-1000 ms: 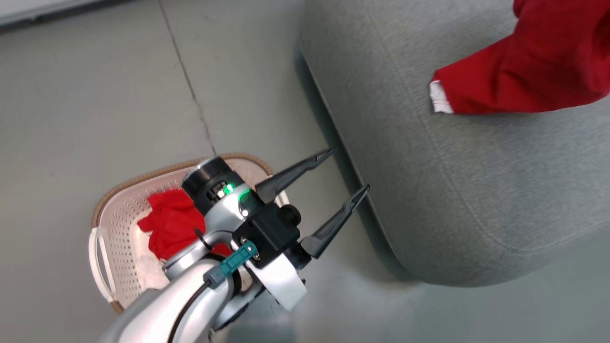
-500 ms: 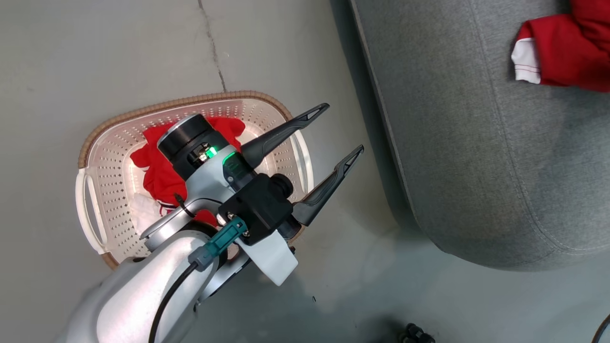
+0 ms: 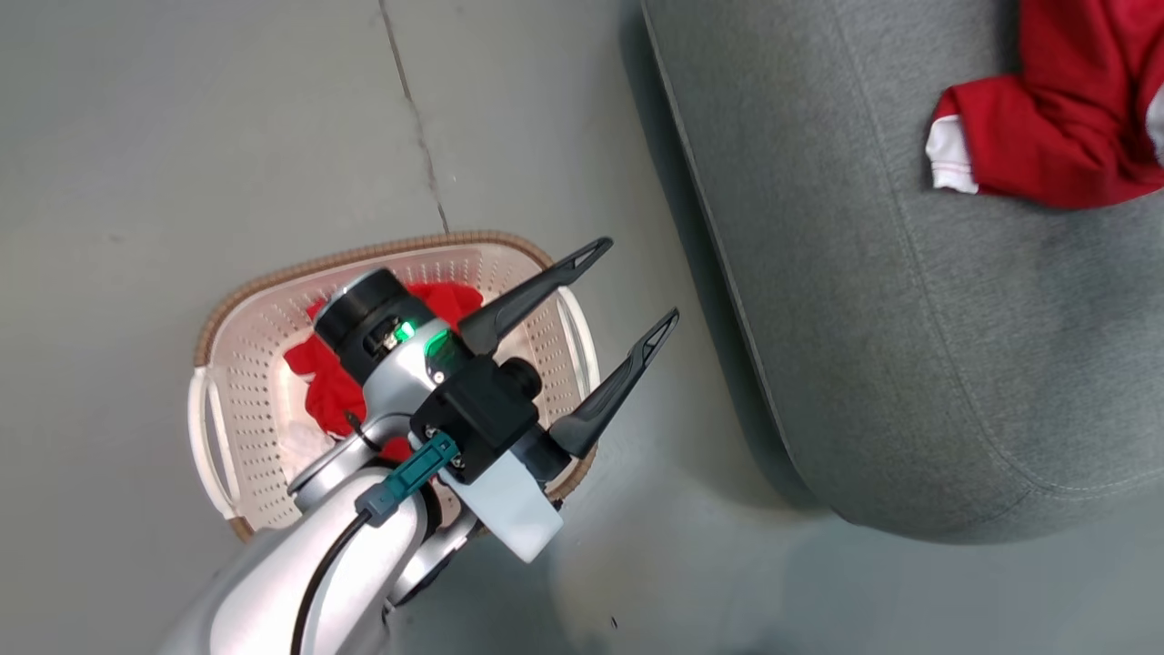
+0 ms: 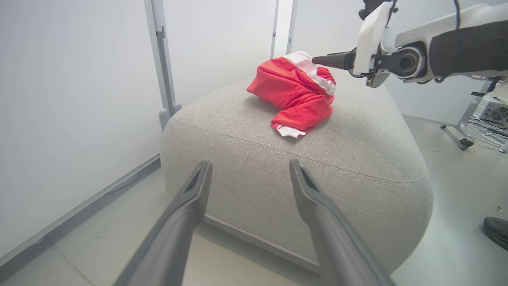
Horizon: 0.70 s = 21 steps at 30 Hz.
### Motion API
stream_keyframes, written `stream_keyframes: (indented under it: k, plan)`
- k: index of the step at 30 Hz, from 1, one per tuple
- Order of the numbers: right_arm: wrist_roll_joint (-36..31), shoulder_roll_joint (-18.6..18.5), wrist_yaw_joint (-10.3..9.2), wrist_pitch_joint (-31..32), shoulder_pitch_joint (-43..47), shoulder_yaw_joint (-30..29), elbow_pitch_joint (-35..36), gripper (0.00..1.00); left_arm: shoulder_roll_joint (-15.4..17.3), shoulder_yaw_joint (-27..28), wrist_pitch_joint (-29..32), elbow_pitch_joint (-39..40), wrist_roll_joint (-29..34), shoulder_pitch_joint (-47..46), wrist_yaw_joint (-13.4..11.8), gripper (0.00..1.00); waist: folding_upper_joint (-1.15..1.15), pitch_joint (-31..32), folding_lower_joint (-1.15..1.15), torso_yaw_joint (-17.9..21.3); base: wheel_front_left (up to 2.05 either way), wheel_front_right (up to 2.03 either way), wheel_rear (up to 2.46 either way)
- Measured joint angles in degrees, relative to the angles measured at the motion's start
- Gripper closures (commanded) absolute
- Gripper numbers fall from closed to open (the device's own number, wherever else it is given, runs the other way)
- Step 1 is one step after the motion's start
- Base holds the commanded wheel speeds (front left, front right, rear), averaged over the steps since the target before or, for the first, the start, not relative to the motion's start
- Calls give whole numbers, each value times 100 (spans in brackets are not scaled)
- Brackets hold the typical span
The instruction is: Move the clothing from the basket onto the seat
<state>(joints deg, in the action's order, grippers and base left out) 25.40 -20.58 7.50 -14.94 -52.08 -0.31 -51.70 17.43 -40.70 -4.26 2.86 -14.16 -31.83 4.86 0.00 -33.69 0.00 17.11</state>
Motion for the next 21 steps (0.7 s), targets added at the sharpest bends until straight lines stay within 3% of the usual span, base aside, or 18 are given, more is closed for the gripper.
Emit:
stream_keyframes:
  k: [11, 19, 21]
  plan:
    - [-688, 307, 0, -5, 1230, -168, 1055, 0, -219, 143, -427, -404, -415, 754, -437, 0, 0, 1120, 0, -212, 0, 0, 0]
    - [-973, 753, 0, 155, 2202, -78, 2519, 0, -376, 552, -697, -627, -762, 1082, -867, 0, 0, 1684, 0, -668, 0, 0, 0]
    - [-988, 975, 0, 301, 2655, -9, 3215, 0, -391, 722, -772, -705, -875, 1207, -1022, 0, 0, 1854, 0, -884, 0, 0, 0]
